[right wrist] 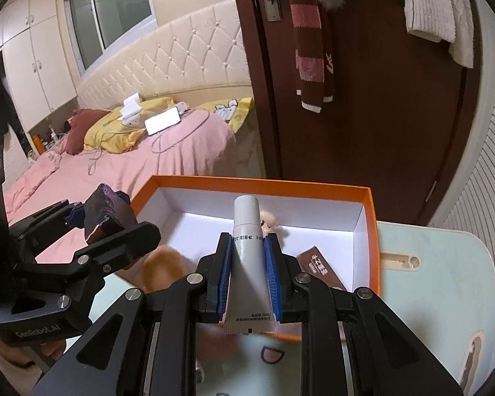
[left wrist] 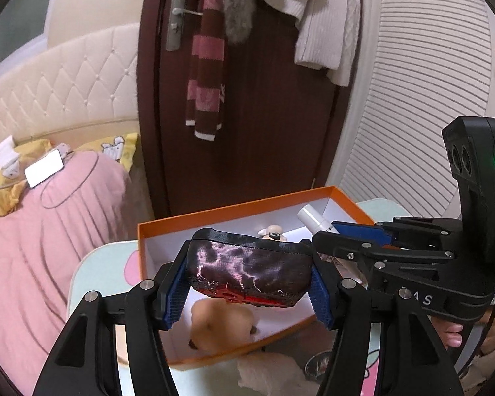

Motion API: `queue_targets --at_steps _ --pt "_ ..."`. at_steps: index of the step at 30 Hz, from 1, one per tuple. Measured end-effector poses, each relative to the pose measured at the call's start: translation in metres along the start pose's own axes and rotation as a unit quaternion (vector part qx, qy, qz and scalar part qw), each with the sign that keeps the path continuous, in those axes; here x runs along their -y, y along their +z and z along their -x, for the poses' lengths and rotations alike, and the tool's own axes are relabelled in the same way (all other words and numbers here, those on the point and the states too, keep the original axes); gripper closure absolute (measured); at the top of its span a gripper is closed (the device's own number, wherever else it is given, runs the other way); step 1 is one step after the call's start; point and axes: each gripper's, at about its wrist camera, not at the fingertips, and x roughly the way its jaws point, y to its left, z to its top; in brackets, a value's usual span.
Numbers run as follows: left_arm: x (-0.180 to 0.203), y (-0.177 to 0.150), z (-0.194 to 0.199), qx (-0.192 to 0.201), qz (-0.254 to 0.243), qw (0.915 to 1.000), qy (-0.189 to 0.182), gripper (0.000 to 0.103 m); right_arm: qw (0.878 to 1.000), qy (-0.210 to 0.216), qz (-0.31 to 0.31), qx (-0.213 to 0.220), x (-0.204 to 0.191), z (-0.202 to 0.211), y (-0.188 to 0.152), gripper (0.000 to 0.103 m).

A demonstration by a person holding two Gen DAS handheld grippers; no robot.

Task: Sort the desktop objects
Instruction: 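Carry the pouch and white tube over the orange box and release both inside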

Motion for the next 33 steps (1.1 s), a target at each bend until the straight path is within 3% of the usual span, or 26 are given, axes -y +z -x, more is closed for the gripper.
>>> queue_targets --at_steps 13,33 --pt "-0.004 -0.004 -0.027 -0.027 0.010 0.9996 0.000 0.042 0.999 0.003 -0.020 -0.028 0.016 -0.028 -0.001 0.081" --pt "-0.006 -0.006 -0.027 -0.023 0.019 0.9995 0.007 0.041 0.999 -0.006 -0.037 -0.028 0.022 -0.029 -0.002 0.081"
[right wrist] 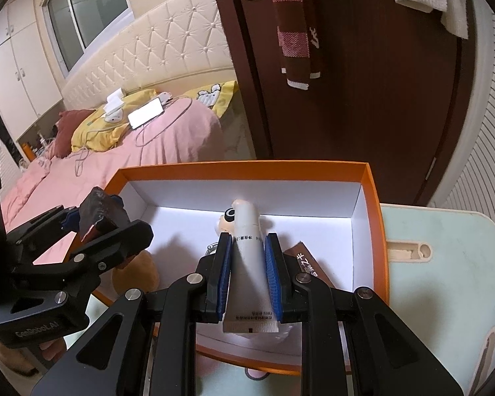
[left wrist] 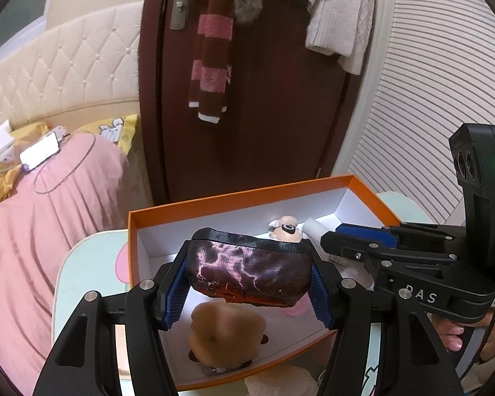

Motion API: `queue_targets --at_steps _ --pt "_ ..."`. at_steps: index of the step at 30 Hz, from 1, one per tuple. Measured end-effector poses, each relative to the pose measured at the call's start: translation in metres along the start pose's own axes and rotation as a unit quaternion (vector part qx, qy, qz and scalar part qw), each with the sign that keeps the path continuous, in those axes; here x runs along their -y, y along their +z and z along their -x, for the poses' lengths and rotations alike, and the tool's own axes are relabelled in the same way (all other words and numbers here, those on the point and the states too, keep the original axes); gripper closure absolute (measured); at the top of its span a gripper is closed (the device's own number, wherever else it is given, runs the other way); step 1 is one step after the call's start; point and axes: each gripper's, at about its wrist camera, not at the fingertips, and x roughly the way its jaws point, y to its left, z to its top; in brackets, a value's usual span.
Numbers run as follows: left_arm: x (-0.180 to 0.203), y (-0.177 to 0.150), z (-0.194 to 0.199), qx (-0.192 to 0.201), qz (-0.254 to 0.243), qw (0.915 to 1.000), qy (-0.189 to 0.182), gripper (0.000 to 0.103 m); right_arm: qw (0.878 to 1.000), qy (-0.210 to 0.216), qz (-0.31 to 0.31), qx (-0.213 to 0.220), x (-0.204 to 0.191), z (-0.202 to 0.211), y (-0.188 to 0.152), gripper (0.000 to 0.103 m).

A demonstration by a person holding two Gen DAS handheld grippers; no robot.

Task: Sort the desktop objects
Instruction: 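Carry the pouch and white tube over the orange box and release both inside, then withdraw both grippers from the box back toward the white cloth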

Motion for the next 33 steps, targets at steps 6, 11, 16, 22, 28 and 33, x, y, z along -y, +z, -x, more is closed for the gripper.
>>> queue_targets --at_steps 6,11,16,22,28,33 --pt "-0.003 0.002 0.016 0.031 0.015 0.9994 -0.003 0.014 1.000 0.001 -0.002 0.011 -0.002 0.008 0.001 0.071" --pt "0.000 0.000 0.029 0.037 0.005 0.9993 0.005 0.014 0.999 0.008 -0.009 0.047 -0.003 0.026 -0.001 0.034" --pt "0.001 -0.009 0.047 0.039 0.004 0.9992 0.008 0.014 0.997 0.033 -0.011 0.073 -0.004 0.046 -0.005 0.034" --pt "0.001 -0.026 0.070 0.030 0.004 0.9993 0.022 0.013 0.996 0.039 -0.003 0.074 -0.008 0.065 -0.017 0.034" --pt "0.005 -0.056 0.084 0.007 0.010 0.9995 0.030 0.012 0.999 0.020 0.007 0.047 -0.014 0.076 -0.043 0.034" --pt "0.008 -0.087 0.087 -0.022 0.012 0.9988 0.042 0.012 1.000 0.001 0.008 0.005 -0.015 0.075 -0.073 0.034"
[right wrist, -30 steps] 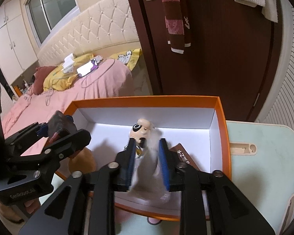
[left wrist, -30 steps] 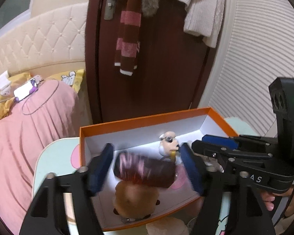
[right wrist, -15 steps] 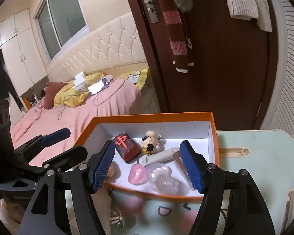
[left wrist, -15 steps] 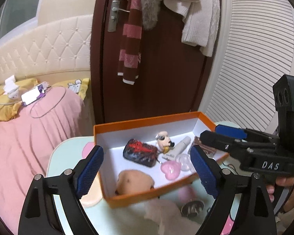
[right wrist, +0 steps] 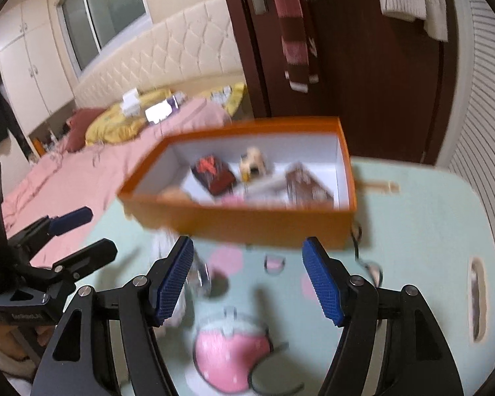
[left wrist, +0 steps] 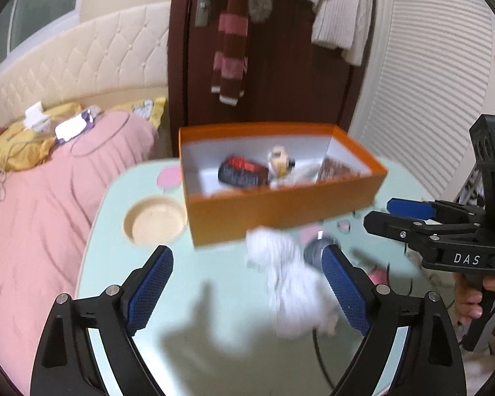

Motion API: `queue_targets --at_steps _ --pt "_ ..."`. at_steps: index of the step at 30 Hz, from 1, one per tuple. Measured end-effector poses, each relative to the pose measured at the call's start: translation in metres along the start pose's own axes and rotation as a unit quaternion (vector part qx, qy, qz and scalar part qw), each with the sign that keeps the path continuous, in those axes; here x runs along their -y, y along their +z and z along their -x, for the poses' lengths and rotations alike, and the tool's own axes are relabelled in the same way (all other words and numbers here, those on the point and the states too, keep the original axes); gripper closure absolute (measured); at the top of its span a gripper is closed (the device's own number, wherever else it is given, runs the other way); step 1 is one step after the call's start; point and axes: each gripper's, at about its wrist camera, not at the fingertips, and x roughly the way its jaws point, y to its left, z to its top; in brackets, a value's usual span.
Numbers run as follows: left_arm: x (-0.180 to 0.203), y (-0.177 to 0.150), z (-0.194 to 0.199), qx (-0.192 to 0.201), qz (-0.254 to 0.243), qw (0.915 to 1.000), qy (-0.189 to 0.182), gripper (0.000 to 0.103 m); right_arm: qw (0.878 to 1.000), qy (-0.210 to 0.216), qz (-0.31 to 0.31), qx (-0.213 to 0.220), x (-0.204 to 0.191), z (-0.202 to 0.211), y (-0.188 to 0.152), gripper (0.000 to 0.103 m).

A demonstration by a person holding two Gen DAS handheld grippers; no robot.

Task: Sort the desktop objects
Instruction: 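Withdraw both grippers from the box back toward the white cloth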

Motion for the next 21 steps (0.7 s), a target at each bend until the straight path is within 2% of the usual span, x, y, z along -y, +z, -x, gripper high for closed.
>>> queue_targets --at_steps 9,11,13,19,21 --pt "-0.007 -0.031 -0.013 -0.041 0.005 0.9986 0.035 0.012 0.996 -0.059 -0.003 -0.069 0.004 -0.012 -0.040 0.032" --pt "-0.011 -0.036 -0.023 -0.062 0.010 0.9969 0.048 0.011 0.994 -0.084 0.005 -0.069 0.004 -0.012 -0.041 0.022" --pt "-0.012 -0.039 -0.029 -0.071 0.008 0.9949 0.070 0.005 0.991 -0.116 0.013 -0.068 0.003 -0.014 -0.042 0.020" --pt "-0.014 -0.040 -0.031 -0.077 0.015 0.9939 0.078 0.001 0.990 -0.126 0.010 -0.068 0.006 -0.015 -0.043 0.000" --pt "-0.015 -0.040 -0.031 -0.076 0.015 0.9940 0.078 0.001 0.990 -0.126 0.012 -0.063 0.008 -0.014 -0.045 0.000"
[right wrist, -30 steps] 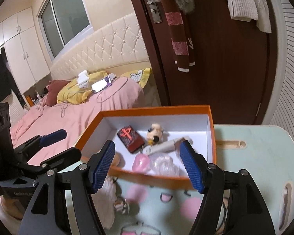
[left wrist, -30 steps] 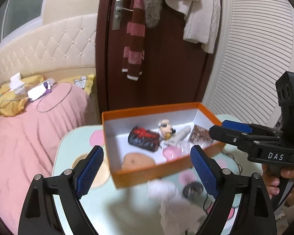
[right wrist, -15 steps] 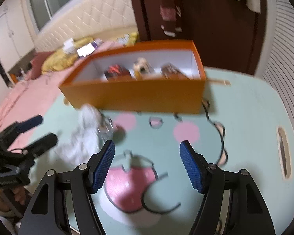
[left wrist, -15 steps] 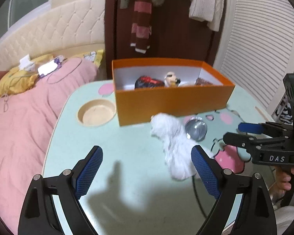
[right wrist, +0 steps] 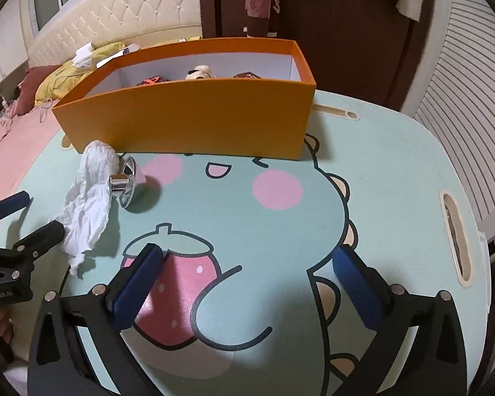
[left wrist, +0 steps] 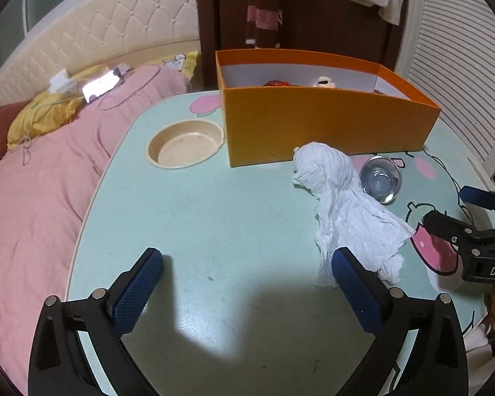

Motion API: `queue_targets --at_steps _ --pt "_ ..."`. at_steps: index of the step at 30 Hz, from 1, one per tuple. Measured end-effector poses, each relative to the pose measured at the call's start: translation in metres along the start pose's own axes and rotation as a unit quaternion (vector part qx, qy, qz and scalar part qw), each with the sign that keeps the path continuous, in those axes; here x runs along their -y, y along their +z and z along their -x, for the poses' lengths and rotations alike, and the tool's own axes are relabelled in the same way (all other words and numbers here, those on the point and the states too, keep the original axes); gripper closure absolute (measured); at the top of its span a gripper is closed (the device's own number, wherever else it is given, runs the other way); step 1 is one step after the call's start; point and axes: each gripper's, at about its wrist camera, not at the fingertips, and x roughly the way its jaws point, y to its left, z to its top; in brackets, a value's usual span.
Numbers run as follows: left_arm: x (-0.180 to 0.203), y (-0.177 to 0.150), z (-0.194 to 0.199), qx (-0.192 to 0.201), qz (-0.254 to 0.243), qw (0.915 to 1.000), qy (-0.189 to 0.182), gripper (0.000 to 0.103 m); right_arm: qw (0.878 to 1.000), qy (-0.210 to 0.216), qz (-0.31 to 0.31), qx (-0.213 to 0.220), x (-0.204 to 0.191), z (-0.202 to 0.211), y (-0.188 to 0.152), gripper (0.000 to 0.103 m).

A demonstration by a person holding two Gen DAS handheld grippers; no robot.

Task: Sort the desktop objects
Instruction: 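Withdraw both grippers from the box back toward the white cloth, then grasp the white cloth with the left gripper and lift it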

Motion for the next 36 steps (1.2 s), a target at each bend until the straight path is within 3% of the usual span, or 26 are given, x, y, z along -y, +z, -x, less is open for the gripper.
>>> queue_targets --at_steps 19,24,29,34,36 --pt "0.007 0.002 0.000 -0.001 0.001 1.0000 0.001 0.001 1.000 0.007 0.010 0.011 -0.003 -0.008 -0.001 0.000" --pt "0.009 0.009 0.004 -0.026 0.005 0.9996 0.001 0.001 1.000 0.011 0.013 0.012 -0.004 -0.006 -0.001 0.000" --pt "0.027 0.021 0.024 0.018 -0.026 0.9992 -0.025 0.001 1.000 0.013 0.016 0.010 -0.004 -0.005 -0.001 0.000" --pt "0.051 0.034 0.014 0.018 -0.067 0.9972 -0.029 0.001 1.000 0.017 0.020 0.010 -0.004 -0.005 -0.001 0.000" --pt "0.057 0.040 0.007 0.017 -0.069 0.9969 -0.035 0.013 1.000 0.018 0.021 0.010 -0.004 -0.004 -0.001 0.000"
